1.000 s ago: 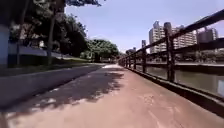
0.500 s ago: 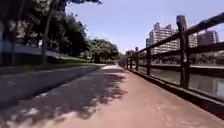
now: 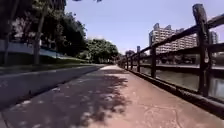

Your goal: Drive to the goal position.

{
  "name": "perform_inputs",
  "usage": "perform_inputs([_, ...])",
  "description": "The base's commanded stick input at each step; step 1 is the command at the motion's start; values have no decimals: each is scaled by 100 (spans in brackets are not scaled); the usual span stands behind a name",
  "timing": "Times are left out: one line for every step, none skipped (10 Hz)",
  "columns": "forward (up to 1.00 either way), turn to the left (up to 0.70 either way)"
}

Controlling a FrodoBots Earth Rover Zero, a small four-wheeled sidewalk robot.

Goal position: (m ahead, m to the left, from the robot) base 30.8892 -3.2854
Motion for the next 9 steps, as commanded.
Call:
perform_inputs([100, 1])
perform_inputs([100, 1])
perform_inputs([100, 1])
perform_inputs([100, 1])
perform_inputs([100, 1])
perform_inputs([100, 1])
perform_inputs([100, 1])
perform_inputs([100, 1])
perform_inputs([100, 1])
